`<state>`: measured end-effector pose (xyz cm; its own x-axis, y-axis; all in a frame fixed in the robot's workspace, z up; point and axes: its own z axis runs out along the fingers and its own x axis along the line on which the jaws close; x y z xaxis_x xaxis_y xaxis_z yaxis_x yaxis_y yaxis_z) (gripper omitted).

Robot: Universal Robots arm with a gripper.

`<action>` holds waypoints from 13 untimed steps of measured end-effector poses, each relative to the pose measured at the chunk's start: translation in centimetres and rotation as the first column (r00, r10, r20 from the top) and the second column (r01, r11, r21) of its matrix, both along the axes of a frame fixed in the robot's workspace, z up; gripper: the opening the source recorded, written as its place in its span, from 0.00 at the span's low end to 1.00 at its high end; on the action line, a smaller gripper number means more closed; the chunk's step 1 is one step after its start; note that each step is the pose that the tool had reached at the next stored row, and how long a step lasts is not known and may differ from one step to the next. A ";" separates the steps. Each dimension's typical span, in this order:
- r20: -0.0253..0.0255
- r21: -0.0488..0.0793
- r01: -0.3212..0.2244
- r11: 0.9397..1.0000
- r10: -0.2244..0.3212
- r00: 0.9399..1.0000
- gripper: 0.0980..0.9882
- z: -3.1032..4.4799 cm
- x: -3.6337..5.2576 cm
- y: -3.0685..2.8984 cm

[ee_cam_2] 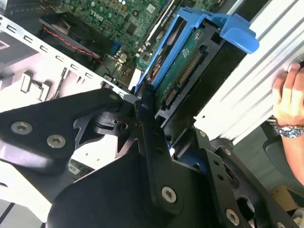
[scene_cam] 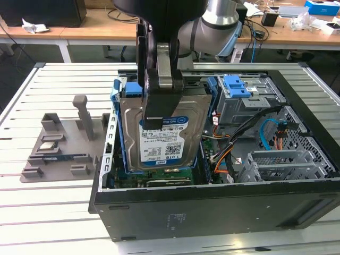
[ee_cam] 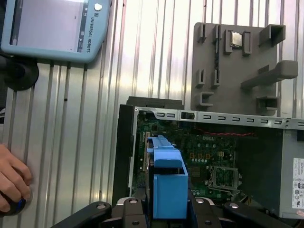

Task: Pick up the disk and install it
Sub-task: 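Pick up the disk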

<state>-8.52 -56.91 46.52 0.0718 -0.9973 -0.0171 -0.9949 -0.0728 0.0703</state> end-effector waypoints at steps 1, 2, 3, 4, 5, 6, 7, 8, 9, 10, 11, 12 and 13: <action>0.000 0.000 0.000 1.000 0.000 1.000 0.30 0.00 0.00 0.00; 0.000 0.000 0.000 1.000 0.000 1.000 0.30 0.00 0.00 -0.01; 0.000 0.000 0.000 1.000 0.000 1.000 0.30 0.00 0.00 -0.01; 0.000 0.000 0.000 1.000 0.000 1.000 0.30 0.00 0.06 -0.01; 0.000 0.000 0.000 1.000 0.000 1.000 0.30 0.00 0.25 -0.02; 0.000 0.000 0.000 1.000 0.000 1.000 0.30 0.00 0.47 -0.01; 0.000 0.000 0.000 1.000 0.000 1.000 0.30 0.01 0.82 -0.01; 0.000 0.000 0.000 1.000 0.000 1.000 0.30 0.00 1.12 -0.01; 0.000 0.000 0.000 1.000 0.000 1.000 0.30 0.00 1.84 -0.01; 0.000 0.000 0.000 1.000 0.000 1.000 0.30 0.00 2.26 -0.01; 0.000 0.000 0.000 1.000 0.000 1.000 0.30 0.00 2.67 -0.01; 0.000 0.000 0.000 1.000 0.000 1.000 0.30 0.00 3.21 -0.01; 0.000 0.000 0.000 1.000 0.000 1.000 0.30 0.00 3.84 -0.01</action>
